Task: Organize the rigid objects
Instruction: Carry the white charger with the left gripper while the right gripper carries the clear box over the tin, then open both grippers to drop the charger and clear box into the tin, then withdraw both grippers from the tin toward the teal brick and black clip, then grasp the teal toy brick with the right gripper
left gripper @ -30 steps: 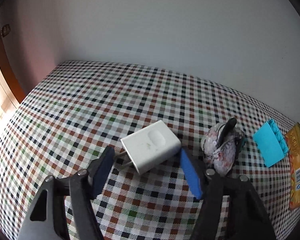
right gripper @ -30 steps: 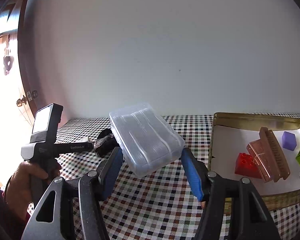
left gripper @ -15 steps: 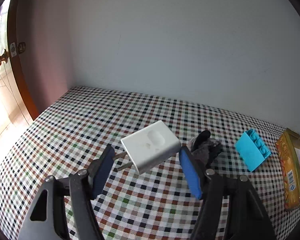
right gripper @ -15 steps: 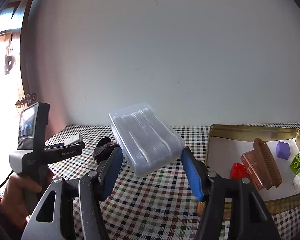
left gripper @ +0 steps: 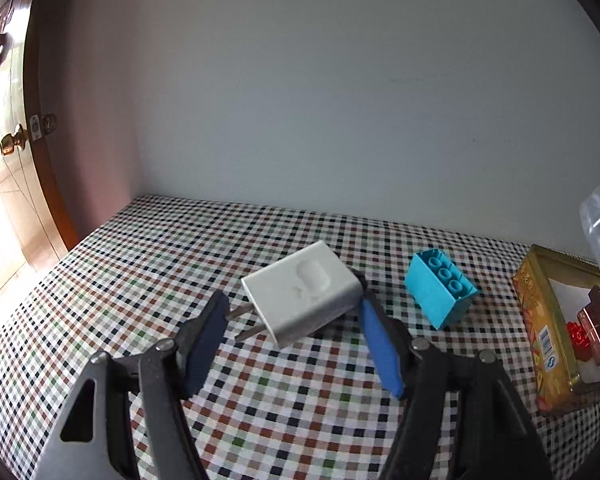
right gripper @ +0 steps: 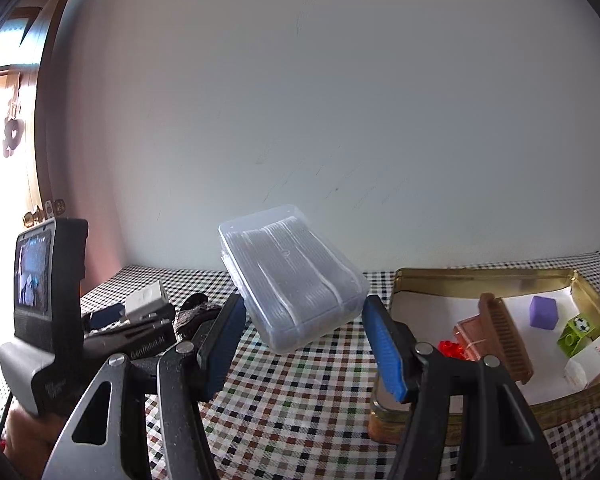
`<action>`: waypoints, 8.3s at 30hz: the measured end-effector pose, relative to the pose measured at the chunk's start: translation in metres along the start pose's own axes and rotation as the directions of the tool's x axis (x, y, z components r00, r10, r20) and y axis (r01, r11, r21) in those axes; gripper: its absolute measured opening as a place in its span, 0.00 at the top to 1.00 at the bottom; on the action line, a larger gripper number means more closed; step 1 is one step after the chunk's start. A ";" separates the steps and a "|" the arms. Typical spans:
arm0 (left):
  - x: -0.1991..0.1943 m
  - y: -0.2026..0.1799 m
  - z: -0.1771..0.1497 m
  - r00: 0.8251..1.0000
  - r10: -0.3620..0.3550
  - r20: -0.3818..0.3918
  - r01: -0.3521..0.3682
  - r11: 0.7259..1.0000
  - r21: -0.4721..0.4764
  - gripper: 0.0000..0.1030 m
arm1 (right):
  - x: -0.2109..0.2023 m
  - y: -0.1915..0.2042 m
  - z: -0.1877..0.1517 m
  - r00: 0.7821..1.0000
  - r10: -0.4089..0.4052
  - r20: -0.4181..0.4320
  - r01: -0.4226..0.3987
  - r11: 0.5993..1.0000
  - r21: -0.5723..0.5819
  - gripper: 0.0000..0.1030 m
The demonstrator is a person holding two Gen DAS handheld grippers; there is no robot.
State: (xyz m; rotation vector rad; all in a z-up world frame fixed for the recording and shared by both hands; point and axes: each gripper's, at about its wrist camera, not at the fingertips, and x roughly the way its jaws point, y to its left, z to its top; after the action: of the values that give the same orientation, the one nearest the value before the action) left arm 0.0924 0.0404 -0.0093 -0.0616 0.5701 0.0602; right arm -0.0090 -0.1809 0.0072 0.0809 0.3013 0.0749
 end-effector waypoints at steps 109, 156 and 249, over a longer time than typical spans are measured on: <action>-0.067 -0.345 -0.047 0.956 -0.290 -0.040 0.281 0.873 0.399 0.23 | -0.017 -0.253 -0.005 0.955 -0.217 -0.202 0.236 0.969 0.078 0.30; -0.077 -0.198 -0.042 0.991 -0.062 0.119 0.033 0.973 0.228 0.01 | -0.102 -0.232 -0.001 0.753 -0.616 0.230 0.587 0.787 0.189 0.25; 0.055 0.055 0.027 0.984 0.137 -0.118 -0.140 0.990 -0.021 0.01 | 0.185 0.052 0.003 0.935 -0.029 -0.354 0.014 0.999 -0.044 0.67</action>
State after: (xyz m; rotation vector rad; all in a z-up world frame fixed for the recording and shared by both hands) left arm 0.1496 0.0994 -0.0184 -0.0543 0.6894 0.2014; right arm 0.1649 -0.1138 -0.0396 0.0226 0.6623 0.0740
